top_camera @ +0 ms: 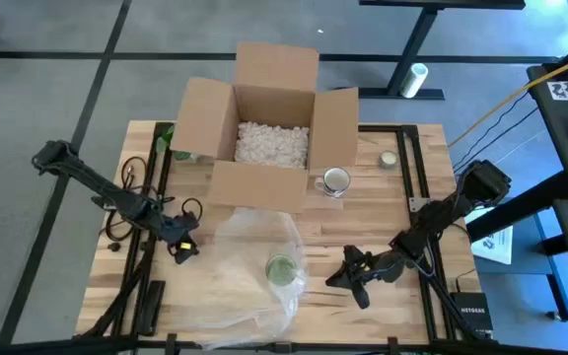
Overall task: Wrap mug
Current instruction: Wrap the green mug with the bubble wrap
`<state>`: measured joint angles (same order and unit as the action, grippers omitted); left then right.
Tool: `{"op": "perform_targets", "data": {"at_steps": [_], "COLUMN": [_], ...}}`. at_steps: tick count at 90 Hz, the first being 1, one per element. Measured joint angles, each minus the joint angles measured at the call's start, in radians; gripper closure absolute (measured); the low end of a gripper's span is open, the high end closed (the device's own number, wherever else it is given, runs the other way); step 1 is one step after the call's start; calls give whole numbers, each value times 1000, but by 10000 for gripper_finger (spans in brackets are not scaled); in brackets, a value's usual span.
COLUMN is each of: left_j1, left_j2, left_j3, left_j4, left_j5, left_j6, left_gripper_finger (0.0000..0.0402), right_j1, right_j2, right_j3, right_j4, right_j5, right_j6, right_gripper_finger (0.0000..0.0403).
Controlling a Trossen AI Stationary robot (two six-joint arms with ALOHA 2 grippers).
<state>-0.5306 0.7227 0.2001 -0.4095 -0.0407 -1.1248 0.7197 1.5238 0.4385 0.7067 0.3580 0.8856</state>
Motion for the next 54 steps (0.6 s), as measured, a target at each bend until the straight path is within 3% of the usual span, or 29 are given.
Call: {"op": "perform_targets", "data": {"at_steps": [16,34,43,54], "left_j1": [-56,-113,-125,-135], "left_j2": [35,55,59,58], "left_j3": [-22,-85,-97,-96], "left_j4": [21,199,277,354], "left_j5": [-15,-14,-5,-4], "left_j6": [-86,-182,-179,-136], "left_gripper_finger": [276,283,315,384], "right_j1": [0,1,1,1], "right_j2": [0,0,0,0], "right_j3": [0,0,0,0], "right_j4": [2,5,5,6], "right_j5": [0,0,0,0], "right_j6": [0,0,0,0], "right_gripper_finger": [403,403,403,403]}}
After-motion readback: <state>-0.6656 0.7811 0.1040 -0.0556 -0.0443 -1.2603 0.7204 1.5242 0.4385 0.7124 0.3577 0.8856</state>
